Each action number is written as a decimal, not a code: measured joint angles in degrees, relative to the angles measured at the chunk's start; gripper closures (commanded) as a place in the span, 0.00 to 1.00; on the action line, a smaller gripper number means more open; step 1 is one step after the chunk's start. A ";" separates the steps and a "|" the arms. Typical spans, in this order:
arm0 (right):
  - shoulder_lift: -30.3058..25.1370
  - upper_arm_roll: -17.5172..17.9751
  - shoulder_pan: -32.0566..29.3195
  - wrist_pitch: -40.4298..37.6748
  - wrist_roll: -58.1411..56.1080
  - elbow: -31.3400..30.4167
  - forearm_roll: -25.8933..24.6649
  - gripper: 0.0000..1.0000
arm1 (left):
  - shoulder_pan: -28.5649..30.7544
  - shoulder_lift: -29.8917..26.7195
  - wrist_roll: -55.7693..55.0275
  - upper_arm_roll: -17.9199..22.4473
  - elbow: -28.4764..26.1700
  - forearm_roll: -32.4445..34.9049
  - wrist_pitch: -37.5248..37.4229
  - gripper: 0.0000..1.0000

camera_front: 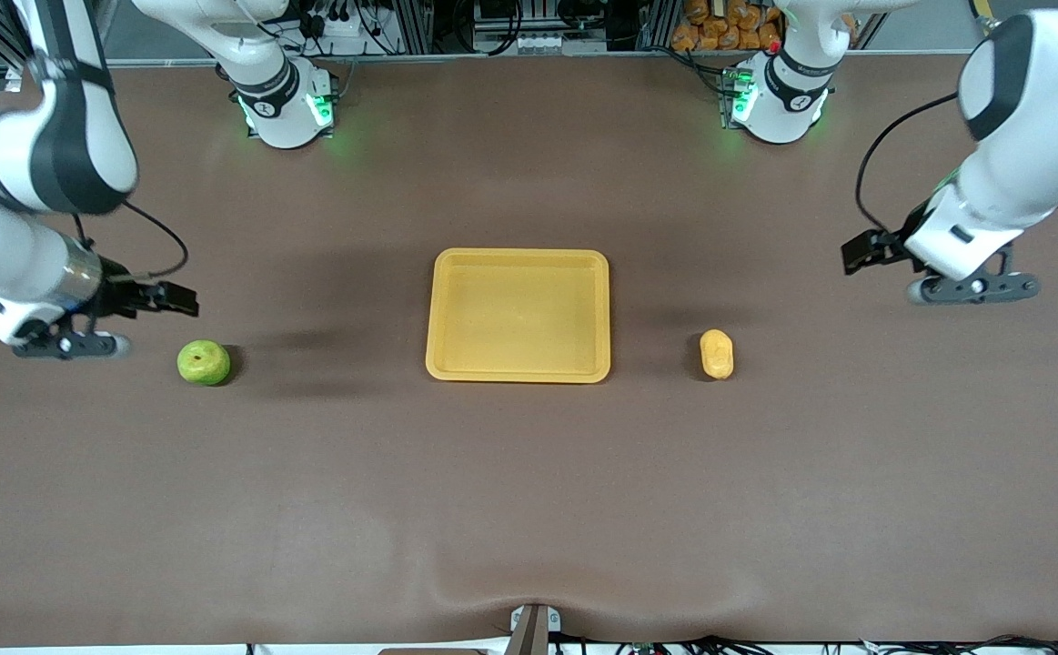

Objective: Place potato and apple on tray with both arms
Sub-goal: 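Reach the right gripper to the apple while the left gripper reaches the potato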

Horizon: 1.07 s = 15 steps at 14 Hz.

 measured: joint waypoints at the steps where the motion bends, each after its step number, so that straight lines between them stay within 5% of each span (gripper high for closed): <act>1: 2.08 0.04 0.27 0.21 0.00 0.87 0.05 0.00 | -0.02 0.50 -1.56 -0.70 -1.70 0.00 2.93 0.00; 6: 6.25 -0.18 0.33 0.58 -2.02 3.43 0.07 0.00 | -0.08 3.94 -5.30 -3.78 -7.58 0.00 13.68 0.00; 15: 10.14 -0.89 -3.36 3.05 -8.78 3.46 0.06 0.00 | -0.56 15.48 -7.53 -4.67 -8.40 0.00 27.20 0.00</act>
